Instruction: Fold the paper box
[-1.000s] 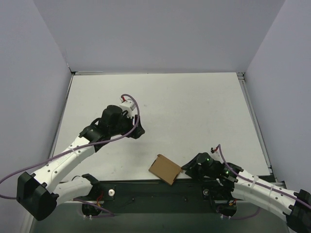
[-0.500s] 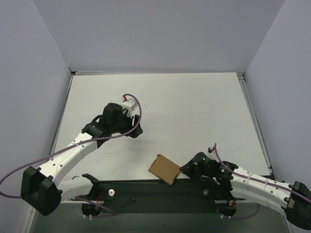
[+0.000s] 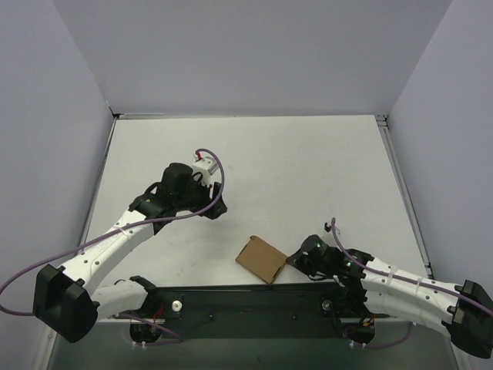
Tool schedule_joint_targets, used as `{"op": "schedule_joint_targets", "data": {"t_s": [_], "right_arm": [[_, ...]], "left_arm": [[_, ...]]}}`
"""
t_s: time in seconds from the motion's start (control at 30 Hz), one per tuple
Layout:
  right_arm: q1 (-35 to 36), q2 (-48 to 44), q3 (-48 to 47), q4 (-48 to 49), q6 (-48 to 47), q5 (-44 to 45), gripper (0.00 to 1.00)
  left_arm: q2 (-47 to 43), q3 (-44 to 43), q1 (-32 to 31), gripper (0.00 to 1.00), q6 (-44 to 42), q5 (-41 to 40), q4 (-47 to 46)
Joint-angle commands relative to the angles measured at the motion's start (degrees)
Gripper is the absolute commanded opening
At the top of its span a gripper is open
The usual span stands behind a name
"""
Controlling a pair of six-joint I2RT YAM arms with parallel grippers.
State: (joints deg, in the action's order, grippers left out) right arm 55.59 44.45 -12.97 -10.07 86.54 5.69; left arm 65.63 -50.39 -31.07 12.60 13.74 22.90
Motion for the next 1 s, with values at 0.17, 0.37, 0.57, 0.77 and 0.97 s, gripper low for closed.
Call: {"op": "schedule_joint_targets", "data": {"t_s": [0.17,0.37,0.57,0.77,0.97], "right_arm": [[0.13,4.07,-13.30,5.22,-33.43,12.15,0.00],[0.13,7.84,-13.83,16.12,-52.39,11.01,0.00],[0.22,9.95,-15.06,24.82,-68.33,6.88,0.00],[0.22,10.40,-16.73,26.41,-77.05,4.07,0.00],[0.22,9.70,-16.38,26.85,-78.02,3.18,0.00]], "left_arm": [[-3.48,-0.94,0.31,0.68,-0.12,4.10,-3.91],[-5.51,2.56,0.22,0.68,4.70,4.89,-7.68],[-5.07,9.87,0.22,0.68,10.86,6.30,-20.95],[-2.96,13.30,0.22,0.67,11.92,5.51,-27.03],[1.87,12.86,-1.01,0.58,10.16,6.48,-23.34]]}}
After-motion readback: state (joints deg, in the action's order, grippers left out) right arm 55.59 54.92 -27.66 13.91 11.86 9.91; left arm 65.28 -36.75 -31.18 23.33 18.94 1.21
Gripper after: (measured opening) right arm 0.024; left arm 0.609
